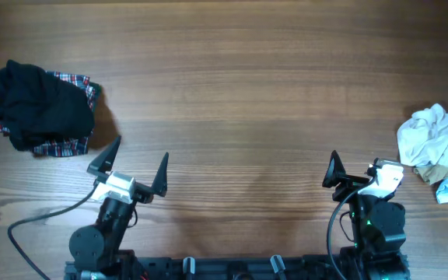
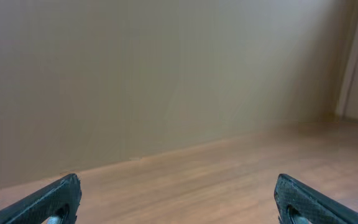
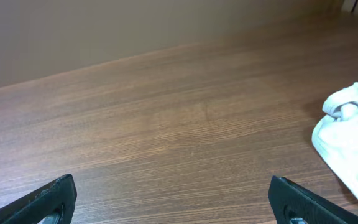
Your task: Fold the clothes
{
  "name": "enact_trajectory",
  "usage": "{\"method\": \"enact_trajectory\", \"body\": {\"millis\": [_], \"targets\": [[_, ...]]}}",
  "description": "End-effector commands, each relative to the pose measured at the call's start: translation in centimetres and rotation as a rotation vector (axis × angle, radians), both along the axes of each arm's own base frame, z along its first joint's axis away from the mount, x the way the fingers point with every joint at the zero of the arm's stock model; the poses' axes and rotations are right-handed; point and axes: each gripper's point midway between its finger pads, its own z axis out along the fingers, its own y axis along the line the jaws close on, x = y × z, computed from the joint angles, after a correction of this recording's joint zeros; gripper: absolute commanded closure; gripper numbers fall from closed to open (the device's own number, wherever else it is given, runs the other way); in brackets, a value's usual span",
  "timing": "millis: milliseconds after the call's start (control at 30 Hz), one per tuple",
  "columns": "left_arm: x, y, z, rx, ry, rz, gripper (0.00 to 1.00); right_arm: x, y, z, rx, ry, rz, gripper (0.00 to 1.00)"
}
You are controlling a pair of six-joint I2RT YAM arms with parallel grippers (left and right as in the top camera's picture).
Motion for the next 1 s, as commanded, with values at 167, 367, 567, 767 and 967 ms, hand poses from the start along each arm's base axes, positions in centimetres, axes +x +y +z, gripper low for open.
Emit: {"method": "enact_trajectory", "body": {"millis": [167, 367, 567, 767, 967], "targets": [[0.7, 0.5, -6.6, 0.012, 0.267, 0.031, 0.0, 0.0, 0.1, 0.2, 0.008, -0.011, 0.005, 0.0], [0.8, 0.5, -6.8, 0.013, 0.273, 0.031, 0.0, 0.0, 0.1, 0.2, 0.008, -0.011, 0.005, 0.0], [0.8, 0.5, -6.8, 0.013, 0.273, 0.031, 0.0, 0.0, 0.1, 0.1, 0.008, -0.011, 0.005, 0.0], [0.8, 0.5, -6.8, 0.013, 0.273, 0.031, 0.0, 0.0, 0.1, 0.1, 0.008, -0.011, 0.005, 0.0], [0.8, 0.5, -6.8, 0.013, 0.273, 0.031, 0.0, 0.0, 0.1, 0.1, 0.008, -0.011, 0.005, 0.0]]}}
